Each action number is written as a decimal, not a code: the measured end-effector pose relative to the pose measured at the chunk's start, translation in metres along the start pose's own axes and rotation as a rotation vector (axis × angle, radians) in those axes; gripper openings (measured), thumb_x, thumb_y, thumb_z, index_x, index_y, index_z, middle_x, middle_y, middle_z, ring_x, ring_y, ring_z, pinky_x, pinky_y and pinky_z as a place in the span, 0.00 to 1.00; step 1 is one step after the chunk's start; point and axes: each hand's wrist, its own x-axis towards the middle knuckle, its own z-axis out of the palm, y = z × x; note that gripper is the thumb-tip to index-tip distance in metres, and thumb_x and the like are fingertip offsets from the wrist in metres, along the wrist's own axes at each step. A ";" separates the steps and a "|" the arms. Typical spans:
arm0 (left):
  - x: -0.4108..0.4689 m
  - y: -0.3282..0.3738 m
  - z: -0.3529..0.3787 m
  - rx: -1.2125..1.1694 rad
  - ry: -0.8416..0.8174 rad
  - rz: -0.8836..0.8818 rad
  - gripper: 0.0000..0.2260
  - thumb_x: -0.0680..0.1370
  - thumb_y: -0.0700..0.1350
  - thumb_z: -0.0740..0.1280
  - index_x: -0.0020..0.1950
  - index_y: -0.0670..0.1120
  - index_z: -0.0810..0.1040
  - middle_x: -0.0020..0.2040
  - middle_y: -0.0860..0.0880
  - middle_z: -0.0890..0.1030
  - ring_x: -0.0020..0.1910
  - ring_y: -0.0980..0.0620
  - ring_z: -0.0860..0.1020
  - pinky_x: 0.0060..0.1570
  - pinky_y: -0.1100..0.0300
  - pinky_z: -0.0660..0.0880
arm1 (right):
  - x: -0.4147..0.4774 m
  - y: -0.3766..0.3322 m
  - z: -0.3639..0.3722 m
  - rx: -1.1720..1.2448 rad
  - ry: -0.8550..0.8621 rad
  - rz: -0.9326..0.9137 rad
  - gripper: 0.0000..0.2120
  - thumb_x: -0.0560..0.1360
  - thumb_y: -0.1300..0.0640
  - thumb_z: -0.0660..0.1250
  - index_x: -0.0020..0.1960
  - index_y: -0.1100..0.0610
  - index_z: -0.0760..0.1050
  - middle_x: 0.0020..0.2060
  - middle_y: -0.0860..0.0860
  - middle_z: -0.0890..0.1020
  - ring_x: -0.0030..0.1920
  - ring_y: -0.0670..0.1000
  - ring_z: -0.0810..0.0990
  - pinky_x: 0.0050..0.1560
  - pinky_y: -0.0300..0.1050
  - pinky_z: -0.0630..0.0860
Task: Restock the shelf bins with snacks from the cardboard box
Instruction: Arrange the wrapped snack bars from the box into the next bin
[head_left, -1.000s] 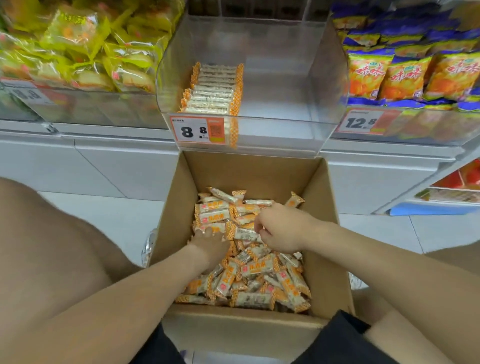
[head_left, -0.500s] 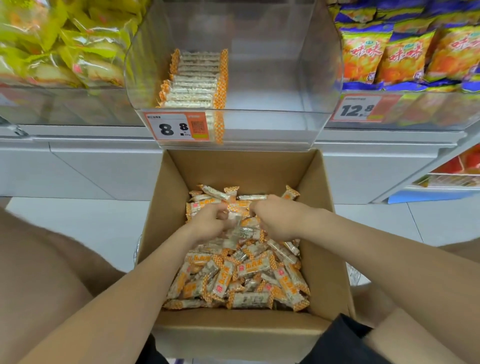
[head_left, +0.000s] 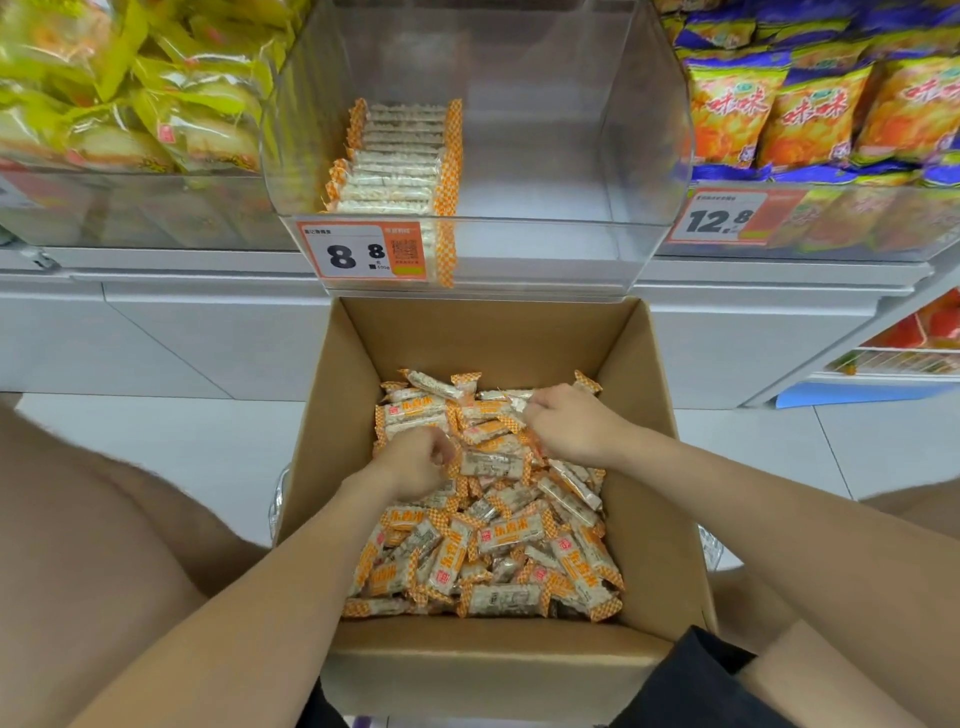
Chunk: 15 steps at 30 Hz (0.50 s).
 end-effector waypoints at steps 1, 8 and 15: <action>0.005 -0.010 0.009 0.209 0.014 -0.017 0.14 0.79 0.37 0.69 0.62 0.52 0.78 0.65 0.47 0.77 0.61 0.43 0.78 0.61 0.44 0.79 | -0.001 -0.001 -0.002 0.043 -0.020 0.022 0.19 0.85 0.53 0.54 0.37 0.58 0.69 0.29 0.55 0.73 0.32 0.54 0.80 0.36 0.44 0.71; 0.023 -0.031 0.043 0.523 -0.024 -0.035 0.19 0.79 0.36 0.70 0.67 0.49 0.75 0.67 0.46 0.69 0.67 0.36 0.70 0.63 0.43 0.75 | 0.004 -0.005 -0.007 0.191 -0.063 0.004 0.19 0.86 0.55 0.54 0.52 0.67 0.78 0.35 0.57 0.75 0.38 0.69 0.71 0.44 0.57 0.78; 0.012 -0.016 0.018 0.286 -0.069 0.002 0.16 0.85 0.51 0.66 0.71 0.49 0.78 0.69 0.44 0.78 0.65 0.43 0.79 0.62 0.50 0.77 | -0.002 -0.014 -0.021 0.186 -0.044 -0.062 0.19 0.85 0.57 0.56 0.74 0.46 0.67 0.45 0.42 0.74 0.25 0.42 0.72 0.29 0.39 0.70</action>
